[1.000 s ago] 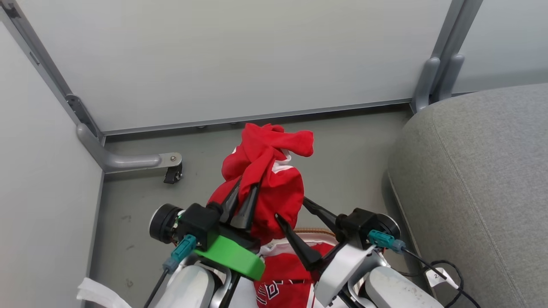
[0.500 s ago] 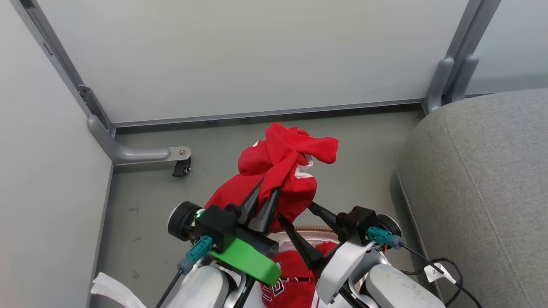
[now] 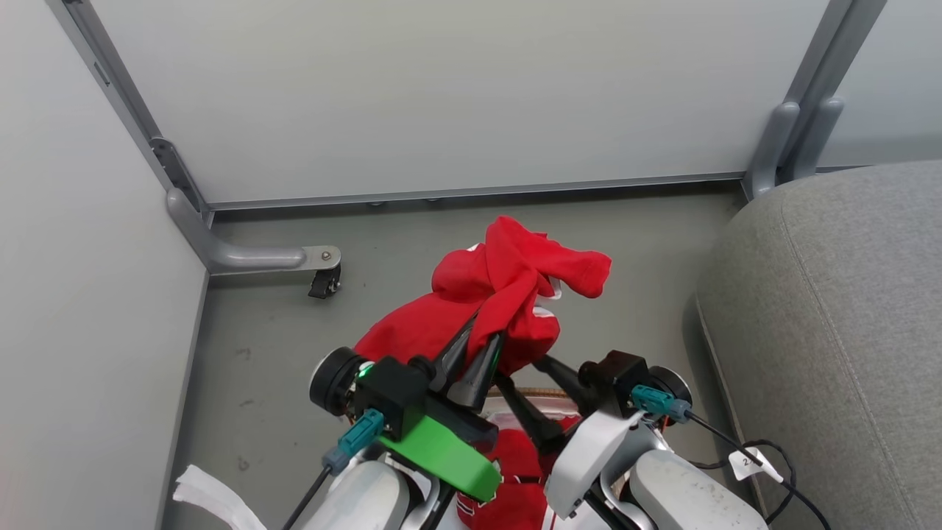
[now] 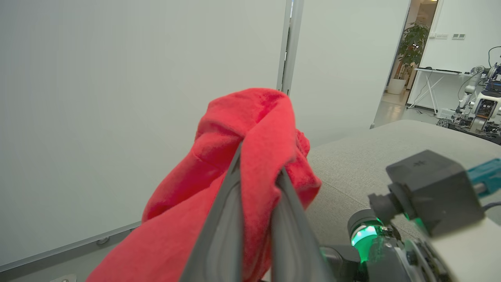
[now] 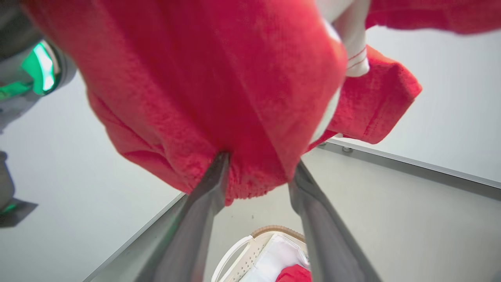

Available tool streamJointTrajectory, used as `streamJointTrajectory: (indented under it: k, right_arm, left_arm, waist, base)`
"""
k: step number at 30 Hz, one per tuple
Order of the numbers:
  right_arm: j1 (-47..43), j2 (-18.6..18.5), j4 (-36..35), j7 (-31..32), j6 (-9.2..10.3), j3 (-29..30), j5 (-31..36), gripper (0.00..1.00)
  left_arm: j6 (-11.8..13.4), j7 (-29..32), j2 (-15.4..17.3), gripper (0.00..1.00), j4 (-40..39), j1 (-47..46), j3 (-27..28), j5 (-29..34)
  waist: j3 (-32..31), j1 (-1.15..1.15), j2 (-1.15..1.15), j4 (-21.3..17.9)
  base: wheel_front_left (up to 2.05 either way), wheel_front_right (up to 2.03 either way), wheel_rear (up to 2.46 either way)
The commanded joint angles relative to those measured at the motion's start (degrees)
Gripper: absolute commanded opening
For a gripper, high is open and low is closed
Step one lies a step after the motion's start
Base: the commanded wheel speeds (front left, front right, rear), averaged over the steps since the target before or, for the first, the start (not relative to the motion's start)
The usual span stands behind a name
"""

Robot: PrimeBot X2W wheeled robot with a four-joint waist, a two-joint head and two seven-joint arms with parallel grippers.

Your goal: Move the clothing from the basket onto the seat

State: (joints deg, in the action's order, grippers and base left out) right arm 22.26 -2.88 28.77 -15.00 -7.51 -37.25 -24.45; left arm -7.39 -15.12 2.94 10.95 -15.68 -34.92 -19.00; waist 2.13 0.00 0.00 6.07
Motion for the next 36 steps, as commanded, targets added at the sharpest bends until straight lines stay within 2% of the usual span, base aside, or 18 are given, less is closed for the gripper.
streamJointTrajectory:
  k: [1, 15, 33, 35, 36]
  right_arm:
    - [0.43, -0.15, 0.03, -0.25, 0.04, -0.07, -0.46, 0.0]
    - [-1.82, -0.67, 1.88, -0.14, 0.04, -2.14, -1.57, 0.0]
    - [-1.68, -0.88, 1.44, -0.14, 0.04, -0.76, -0.98, 0.0]
    - [-2.0, -0.82, 0.57, -0.14, 0.04, 0.19, -0.39, 0.0]
    - [-2.28, -0.78, 0.08, -0.14, 0.04, 0.66, -0.11, 0.0]
  left_arm:
    - [-0.17, -0.05, -0.02, 0.0, -0.33, -0.91, 0.0, -0.31]
    - [-0.17, -0.06, -0.03, 0.0, 0.15, -0.31, 1.47, -0.1]
    - [-0.17, -0.06, -0.02, 0.0, -0.3, -0.24, 2.52, -1.77]
    - [-0.17, -0.06, -0.04, 0.84, 0.02, -0.08, 2.37, -2.1]
    - [-0.17, -0.05, -0.01, 1.0, 0.02, -0.17, 2.59, -1.72]
  waist:
    - [-0.02, 0.0, 0.0, 0.19]
    - [-0.51, 0.0, 0.0, -0.26]
    - [0.21, 0.0, 0.0, -2.08]
    - [0.28, 0.0, 0.0, -2.94]
    - [0.35, 0.0, 0.0, -3.59]
  base:
    - [0.0, 0.0, 0.0]
    - [0.0, 0.0, 0.0]
    - [0.0, 0.0, 0.0]
    - [0.0, 0.0, 0.0]
    - [0.0, 0.0, 0.0]
